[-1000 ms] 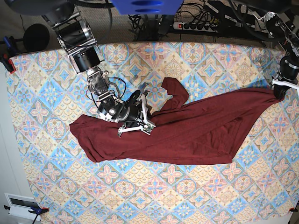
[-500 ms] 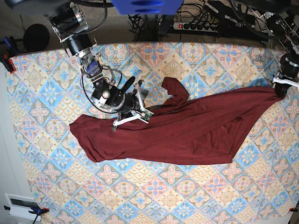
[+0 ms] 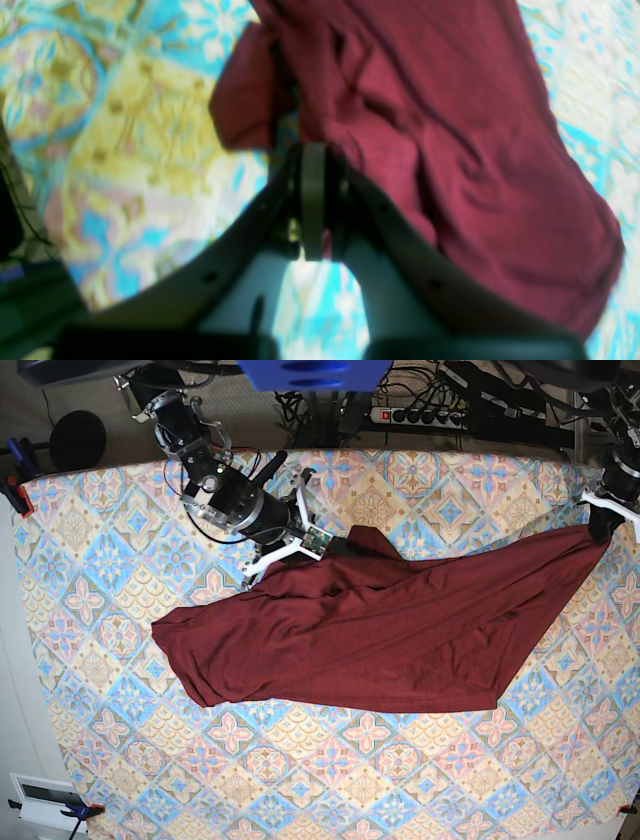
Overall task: Layout the t-shirt on the table in an organized manner, then fold the t-shirt properly
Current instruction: 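Lift and pull the shirt with both grippers, spreading it wide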
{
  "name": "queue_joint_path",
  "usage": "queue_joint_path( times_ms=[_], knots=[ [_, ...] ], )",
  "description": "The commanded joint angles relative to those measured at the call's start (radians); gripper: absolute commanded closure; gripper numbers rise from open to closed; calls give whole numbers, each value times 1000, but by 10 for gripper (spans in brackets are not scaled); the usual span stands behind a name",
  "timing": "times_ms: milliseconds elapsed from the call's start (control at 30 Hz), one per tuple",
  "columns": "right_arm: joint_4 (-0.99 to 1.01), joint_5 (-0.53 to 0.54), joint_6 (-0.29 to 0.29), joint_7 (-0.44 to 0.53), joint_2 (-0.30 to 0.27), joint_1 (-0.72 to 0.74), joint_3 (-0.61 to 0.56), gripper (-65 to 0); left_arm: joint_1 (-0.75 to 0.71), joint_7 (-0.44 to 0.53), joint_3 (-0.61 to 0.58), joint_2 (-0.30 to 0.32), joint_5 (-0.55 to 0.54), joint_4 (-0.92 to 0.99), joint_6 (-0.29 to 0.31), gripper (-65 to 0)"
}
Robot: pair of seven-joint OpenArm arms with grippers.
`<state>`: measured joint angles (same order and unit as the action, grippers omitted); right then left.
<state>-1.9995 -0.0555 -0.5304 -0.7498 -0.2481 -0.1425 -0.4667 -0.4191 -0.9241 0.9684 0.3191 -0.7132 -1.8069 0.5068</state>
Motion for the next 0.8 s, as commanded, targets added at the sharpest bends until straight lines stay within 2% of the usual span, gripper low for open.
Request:
queue_joint_path(
  times_ms=[0, 100, 233, 400, 567, 767],
  knots=[
    [-19, 7, -3, 20, -12, -45, 3, 0, -8, 26, 27, 24, -15, -20, 20, 0],
    [-22, 7, -3, 26, -49, -115, 7, 0, -47, 26, 56, 24, -16, -20, 65, 0],
    [-24, 7, -3, 77, -55, -164, 15, 0, -96, 26, 103, 21, -18, -20, 91, 0],
    [-28, 7, -4, 89, -72, -174, 7, 0, -189, 24, 133, 21, -39, -69, 180, 0],
    [-28, 9, -4, 95, -96, -176, 7, 0, -283, 24, 232, 21, -158, -143, 191, 0],
    [-28, 9, -4, 98, -96, -167, 13, 0, -298, 17, 438, 21, -332, -141, 191, 0]
  ],
)
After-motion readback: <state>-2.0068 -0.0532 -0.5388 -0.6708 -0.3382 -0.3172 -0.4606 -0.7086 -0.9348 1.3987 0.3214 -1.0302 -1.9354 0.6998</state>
